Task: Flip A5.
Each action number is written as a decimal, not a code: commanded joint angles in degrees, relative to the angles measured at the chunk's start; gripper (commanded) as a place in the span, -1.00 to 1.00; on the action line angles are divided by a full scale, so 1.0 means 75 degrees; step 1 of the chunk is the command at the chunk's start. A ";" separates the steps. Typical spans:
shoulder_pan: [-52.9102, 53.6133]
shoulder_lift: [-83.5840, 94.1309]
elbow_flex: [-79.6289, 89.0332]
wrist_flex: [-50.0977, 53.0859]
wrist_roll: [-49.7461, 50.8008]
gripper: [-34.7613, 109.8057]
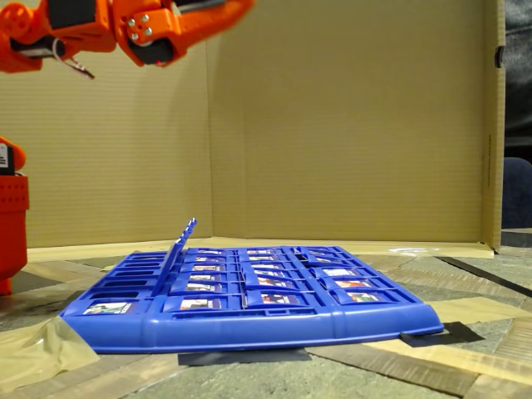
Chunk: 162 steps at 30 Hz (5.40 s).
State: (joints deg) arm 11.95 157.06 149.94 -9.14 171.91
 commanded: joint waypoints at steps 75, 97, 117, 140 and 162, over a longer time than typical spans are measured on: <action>-0.2379 0.4148 0.3926 -1.3500 0.0410 -0.52; -0.2379 0.4148 0.3926 -1.3500 0.0398 -0.52; -0.2379 0.4148 0.3926 -1.3500 0.0398 -0.52; -0.2379 0.4148 0.3926 -1.3500 0.0398 -0.52; -0.2379 0.4148 0.3926 -1.3500 0.0398 -0.52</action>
State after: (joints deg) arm -6.15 188.09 179.21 -110.21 174.46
